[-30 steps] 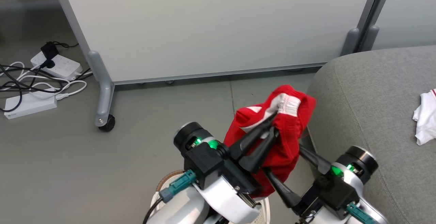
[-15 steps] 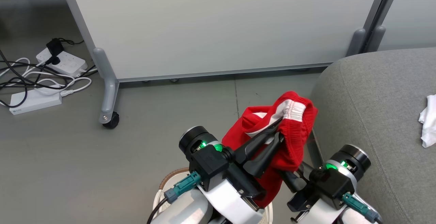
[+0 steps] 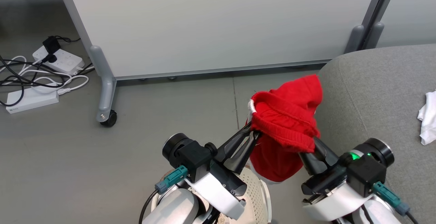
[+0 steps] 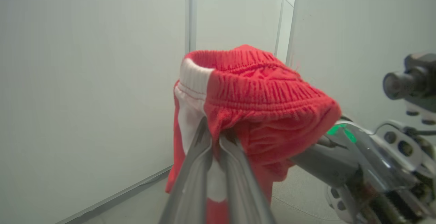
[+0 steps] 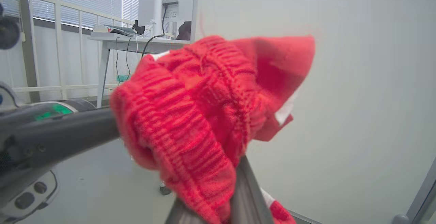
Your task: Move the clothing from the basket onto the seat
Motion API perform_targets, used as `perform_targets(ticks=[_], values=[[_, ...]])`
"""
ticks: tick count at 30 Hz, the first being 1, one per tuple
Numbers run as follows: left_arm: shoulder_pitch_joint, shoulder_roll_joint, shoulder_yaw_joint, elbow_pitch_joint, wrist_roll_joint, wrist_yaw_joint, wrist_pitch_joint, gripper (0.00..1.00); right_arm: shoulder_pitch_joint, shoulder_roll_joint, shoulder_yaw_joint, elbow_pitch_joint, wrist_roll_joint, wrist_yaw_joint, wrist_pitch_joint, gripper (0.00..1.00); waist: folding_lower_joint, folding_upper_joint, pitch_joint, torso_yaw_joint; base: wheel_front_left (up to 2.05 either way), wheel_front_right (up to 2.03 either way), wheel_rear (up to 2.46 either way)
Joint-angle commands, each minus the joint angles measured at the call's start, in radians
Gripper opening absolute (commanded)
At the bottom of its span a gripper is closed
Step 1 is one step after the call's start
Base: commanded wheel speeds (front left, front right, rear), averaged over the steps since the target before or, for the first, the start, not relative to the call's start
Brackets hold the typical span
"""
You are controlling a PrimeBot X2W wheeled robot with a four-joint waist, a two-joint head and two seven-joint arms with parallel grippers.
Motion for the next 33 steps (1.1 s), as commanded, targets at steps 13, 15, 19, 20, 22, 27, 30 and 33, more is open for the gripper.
perform_targets(ticks=[13, 15, 19, 20, 22, 27, 30, 33], values=[[0.033, 0.004, 0.009, 0.102, 0.022, -0.028, -0.001, 1.0, 0.071, 0.002, -0.13, -0.024, -0.011, 0.0, -0.005, 0.0, 0.0, 0.0, -0.014, -0.005, 0.0, 0.0, 0.0], [0.043, 0.004, 0.012, 0.118, 0.037, -0.032, -0.001, 1.0, 0.085, 0.0, -0.156, -0.019, -0.013, 0.0, -0.005, 0.0, 0.0, 0.0, -0.016, -0.005, 0.0, 0.0, 0.0], [0.074, 0.004, 0.003, 0.141, 0.07, -0.035, -0.001, 1.0, 0.118, 0.0, -0.212, -0.006, -0.011, 0.0, -0.005, 0.0, 0.0, 0.0, -0.023, -0.005, 0.0, 0.0, 0.0], [0.078, 0.006, 0.0, 0.144, 0.07, -0.036, -0.001, 1.0, 0.127, 0.001, -0.223, -0.001, -0.008, 0.0, -0.005, 0.0, 0.0, 0.0, -0.024, -0.005, 0.0, 0.0, 0.0], [0.092, 0.015, -0.001, 0.149, 0.064, -0.036, -0.001, 1.0, 0.145, 0.002, -0.239, 0.014, 0.0, 0.0, -0.005, 0.0, 0.0, 0.0, -0.026, -0.005, 0.0, 0.0, 0.0], [0.129, 0.036, -0.03, 0.161, 0.047, -0.035, -0.001, 1.0, 0.173, 0.006, -0.278, 0.036, 0.001, 0.0, -0.005, 0.0, 0.0, 0.0, -0.032, -0.006, 0.0, 0.0, 0.0], [0.141, 0.059, -0.079, 0.171, 0.017, -0.035, -0.001, 1.0, 0.191, 0.022, -0.316, 0.05, 0.008, 0.0, -0.005, 0.0, 0.0, 0.0, -0.036, -0.009, 0.0, 0.0, 0.0], [0.147, 0.082, -0.102, 0.181, -0.001, -0.034, -0.001, 1.0, 0.209, 0.036, -0.353, 0.065, 0.003, 0.0, -0.005, 0.0, 0.0, 0.0, -0.036, -0.009, 0.0, 0.0, 0.0]])
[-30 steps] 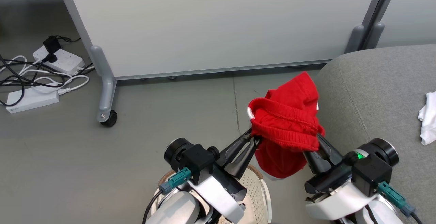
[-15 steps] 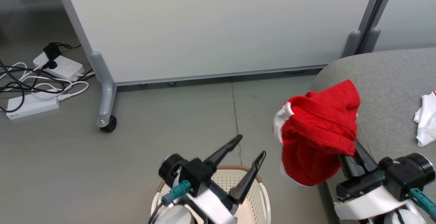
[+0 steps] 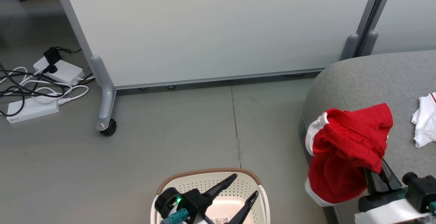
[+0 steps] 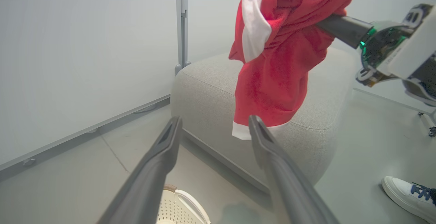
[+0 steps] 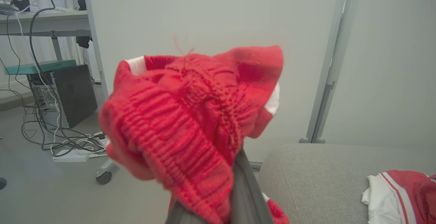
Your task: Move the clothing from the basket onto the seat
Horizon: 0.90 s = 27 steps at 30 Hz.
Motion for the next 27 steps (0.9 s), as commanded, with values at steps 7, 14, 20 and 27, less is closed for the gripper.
perform_targets(ticks=[7, 14, 20, 27], values=[[0.032, 0.021, -0.004, 0.032, -0.024, 0.0, -0.001, 1.0, 0.014, 0.018, -0.027, 0.018, 0.012, 0.0, -0.005, 0.0, 0.0, 0.0, 0.005, -0.008, 0.0, 0.0, 0.0], [0.035, 0.016, -0.002, 0.038, -0.029, -0.001, -0.001, 1.0, 0.006, 0.018, -0.027, 0.024, 0.008, 0.0, -0.005, 0.0, 0.0, 0.0, 0.008, -0.009, 0.0, 0.0, 0.0], [0.029, 0.009, 0.007, 0.033, -0.018, -0.001, -0.001, 1.0, 0.0, 0.011, -0.026, 0.022, 0.009, 0.0, -0.005, 0.0, 0.0, 0.0, 0.009, -0.009, 0.0, 0.0, 0.0], [0.028, 0.009, 0.01, 0.033, 0.0, -0.001, -0.001, 1.0, -0.005, 0.005, -0.03, 0.018, 0.005, 0.0, -0.005, 0.0, 0.0, 0.0, 0.018, -0.038, 0.0, 0.0, 0.0]])
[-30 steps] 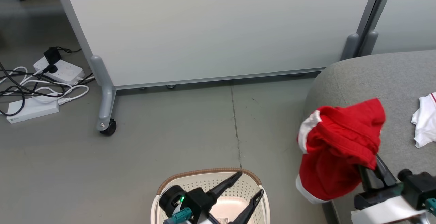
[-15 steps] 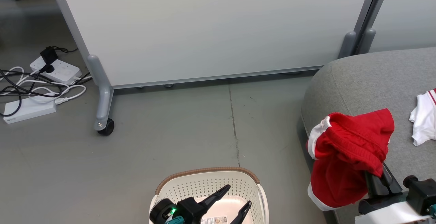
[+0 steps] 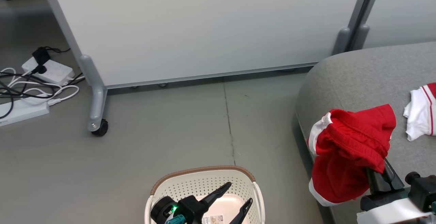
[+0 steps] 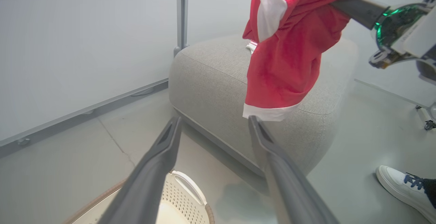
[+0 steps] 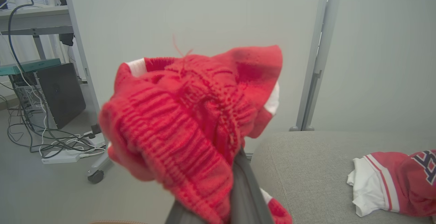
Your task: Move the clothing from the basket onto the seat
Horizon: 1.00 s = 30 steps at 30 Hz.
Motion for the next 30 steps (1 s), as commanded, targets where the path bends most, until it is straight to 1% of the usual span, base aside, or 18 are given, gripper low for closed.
perform_targets(ticks=[1, 7, 8, 15, 24, 30], values=[[-0.004, 0.003, 0.003, -0.001, 0.006, -0.001, -0.001, 1.0, -0.007, -0.009, -0.007, -0.005, -0.003, 0.0, -0.005, 0.0, -0.0001, -0.0001, 0.005, -0.021, 0.0, 0.0, 0.0], [-0.001, -0.01, 0.031, -0.009, 0.009, -0.001, -0.001, 1.0, -0.019, -0.011, -0.014, -0.011, -0.013, 0.0, -0.005, 0.0, -0.0001, -0.0001, 0.022, -0.096, 0.0, 0.0, 0.0], [-0.001, -0.01, 0.031, -0.009, 0.009, -0.001, -0.001, 1.0, -0.019, -0.011, -0.014, -0.011, -0.013, 0.0, -0.005, 0.0, -0.0001, -0.0001, 0.022, -0.096, 0.0, 0.0, 0.0], [-0.01, -0.018, 0.039, -0.02, 0.032, -0.001, -0.001, 1.0, -0.022, -0.013, -0.016, -0.015, -0.017, 0.0, -0.005, 0.0, -0.0001, -0.0001, 0.042, -0.217, 0.0, 0.0, 0.0], [-0.021, -0.023, 0.046, -0.038, 0.05, -0.001, -0.001, 1.0, -0.035, -0.007, -0.025, -0.019, -0.019, 0.0, -0.005, 0.0, -0.0001, -0.0001, 0.064, -0.354, 0.0, 0.0, 0.0], [-0.032, -0.026, 0.04, -0.045, 0.054, -0.001, -0.001, 1.0, -0.034, 0.001, -0.031, -0.019, -0.014, 0.0, -0.005, 0.0, -0.0001, -0.0001, 0.077, -0.412, 0.0, 0.0, 0.0]])
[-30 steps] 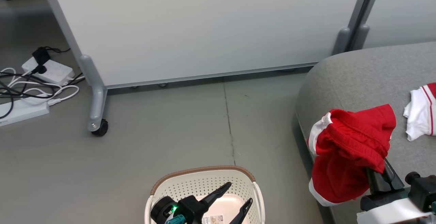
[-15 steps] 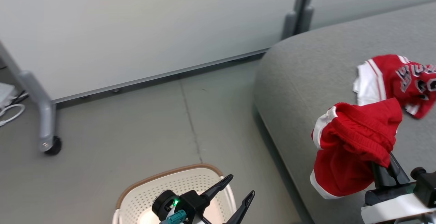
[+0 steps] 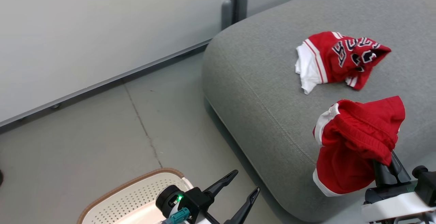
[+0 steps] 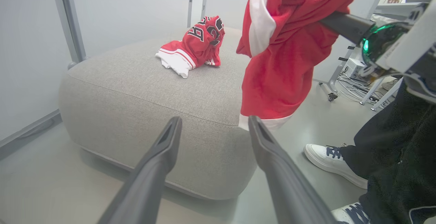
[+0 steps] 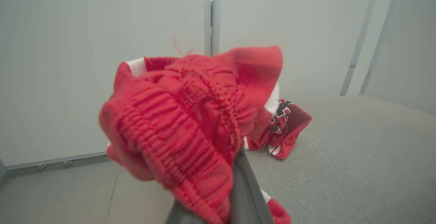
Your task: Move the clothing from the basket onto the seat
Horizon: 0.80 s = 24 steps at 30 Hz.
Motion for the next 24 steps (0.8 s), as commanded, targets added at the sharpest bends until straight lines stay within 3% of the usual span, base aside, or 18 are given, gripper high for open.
perform_targets(ticks=[1, 17, 24], values=[[-0.02, 0.003, 0.002, -0.003, 0.008, -0.001, -0.001, 1.0, -0.007, 0.0, -0.004, -0.004, -0.001, 0.0, -0.005, 0.0, 0.0, -0.0001, 0.01, -0.021, 0.0, 0.0, 0.0], [-0.017, -0.005, 0.0, -0.025, 0.021, -0.001, -0.001, 1.0, -0.053, 0.001, -0.04, -0.059, 0.016, 0.0, -0.005, 0.0, 0.0, -0.0001, 0.03, 0.0, 0.0, 0.0, 0.0], [-0.044, 0.012, -0.004, -0.029, 0.03, -0.001, -0.001, 1.0, -0.217, -0.106, -0.067, -0.109, 0.038, 0.0, -0.005, 0.0, 0.0, -0.0001, 0.078, 0.017, 0.0, 0.0, 0.0]])
